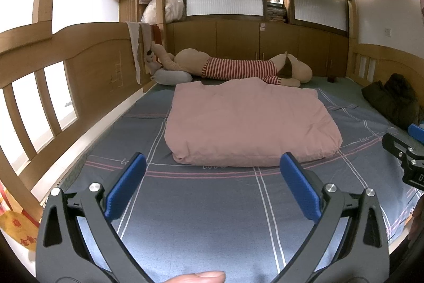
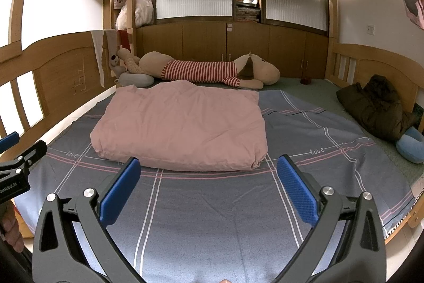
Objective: Fold large clothes
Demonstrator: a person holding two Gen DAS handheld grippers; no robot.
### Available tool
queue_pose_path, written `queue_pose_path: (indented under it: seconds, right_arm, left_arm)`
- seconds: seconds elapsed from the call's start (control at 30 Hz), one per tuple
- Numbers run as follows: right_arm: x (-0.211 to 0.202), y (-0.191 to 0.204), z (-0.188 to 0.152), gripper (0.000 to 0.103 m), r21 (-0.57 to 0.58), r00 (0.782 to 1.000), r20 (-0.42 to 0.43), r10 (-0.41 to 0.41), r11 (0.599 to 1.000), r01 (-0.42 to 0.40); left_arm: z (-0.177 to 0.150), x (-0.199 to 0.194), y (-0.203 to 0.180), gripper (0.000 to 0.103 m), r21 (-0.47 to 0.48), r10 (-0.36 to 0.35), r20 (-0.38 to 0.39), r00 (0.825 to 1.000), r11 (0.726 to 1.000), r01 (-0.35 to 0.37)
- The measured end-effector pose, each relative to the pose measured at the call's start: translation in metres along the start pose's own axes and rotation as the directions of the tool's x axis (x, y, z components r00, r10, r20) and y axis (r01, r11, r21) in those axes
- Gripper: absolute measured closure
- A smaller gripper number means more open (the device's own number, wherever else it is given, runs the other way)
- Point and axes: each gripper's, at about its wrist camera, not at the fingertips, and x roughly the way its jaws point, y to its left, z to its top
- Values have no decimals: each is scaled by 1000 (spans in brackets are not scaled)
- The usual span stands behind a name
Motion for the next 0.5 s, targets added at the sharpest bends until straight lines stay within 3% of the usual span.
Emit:
queue_pose_path:
  seconds: [0.5]
  right_arm:
    - [0, -1, 0, 1, 0, 1000, -3, 2, 1000, -2]
  left_arm:
    - [-2, 0, 0, 2, 4, 0, 0, 1000, 1000, 0]
